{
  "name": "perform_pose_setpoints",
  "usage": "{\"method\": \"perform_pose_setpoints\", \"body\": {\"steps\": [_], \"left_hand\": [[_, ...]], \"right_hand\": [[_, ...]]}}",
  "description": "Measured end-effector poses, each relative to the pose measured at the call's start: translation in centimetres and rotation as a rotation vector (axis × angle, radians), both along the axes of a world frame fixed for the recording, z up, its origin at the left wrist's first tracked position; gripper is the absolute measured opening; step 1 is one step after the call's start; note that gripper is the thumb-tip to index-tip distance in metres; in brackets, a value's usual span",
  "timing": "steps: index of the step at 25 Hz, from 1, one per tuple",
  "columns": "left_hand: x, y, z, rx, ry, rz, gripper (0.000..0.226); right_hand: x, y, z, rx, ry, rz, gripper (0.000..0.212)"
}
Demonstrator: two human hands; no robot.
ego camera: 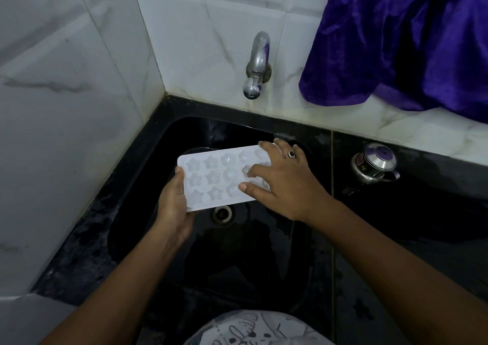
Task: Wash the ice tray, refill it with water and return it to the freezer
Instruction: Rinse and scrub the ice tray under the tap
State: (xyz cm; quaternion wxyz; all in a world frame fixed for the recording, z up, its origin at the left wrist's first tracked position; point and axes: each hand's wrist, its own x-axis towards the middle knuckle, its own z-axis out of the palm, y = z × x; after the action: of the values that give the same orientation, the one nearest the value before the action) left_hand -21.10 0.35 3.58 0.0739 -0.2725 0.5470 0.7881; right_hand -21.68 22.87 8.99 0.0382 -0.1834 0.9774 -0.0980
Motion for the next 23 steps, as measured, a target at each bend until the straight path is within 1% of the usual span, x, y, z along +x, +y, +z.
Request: {"method": "perform_pose_setpoints", "body": {"steps": [3,5,9,13,17,19,21,23], "left_hand": [[-0.11,0.33,0.11,0.015,-0.002,-0.011,0.047],[-0.28,0.16,0.28,0.028,0.003,0.003,0.046],[-0.2,0.04,0.29,0.006,0.004,0.001,0.046],[-0.43,0.17,0.43,0.004,0.008,-0.002,0.044],[-0.3,0.09,0.21,-0.006,-0.005,0.002,0.045],[-0.31,0.39,0.21,-0.007,-0.008,-0.003,0.045],[-0.39,0.3,0.17,-0.007,-0.004,-0.005,0.045],[-0.28,0.04,-0.01,-0.013,-0.01,-0.004,0.045]], "right_hand": [[-0.17,-0.79,-0.03,0.011,0.027,-0.031,0.068],[-0.04,-0.84,-0.18,0.013,0.028,-0.001,0.071],[-0.29,-0.25,0.0,0.001,0.019,-0.016,0.064],[-0.15,-0.92,-0.24,0.006,0.036,-0.006,0.069],[-0.2,-0.1,-0.13,-0.004,0.009,-0.018,0.061],[-0.22,-0.59,-0.17,-0.003,0.019,-0.038,0.064],[-0.04,-0.73,-0.26,-0.001,0.017,-0.013,0.067],[0.09,-0.21,-0.16,0.004,0.004,0.002,0.064]]}}
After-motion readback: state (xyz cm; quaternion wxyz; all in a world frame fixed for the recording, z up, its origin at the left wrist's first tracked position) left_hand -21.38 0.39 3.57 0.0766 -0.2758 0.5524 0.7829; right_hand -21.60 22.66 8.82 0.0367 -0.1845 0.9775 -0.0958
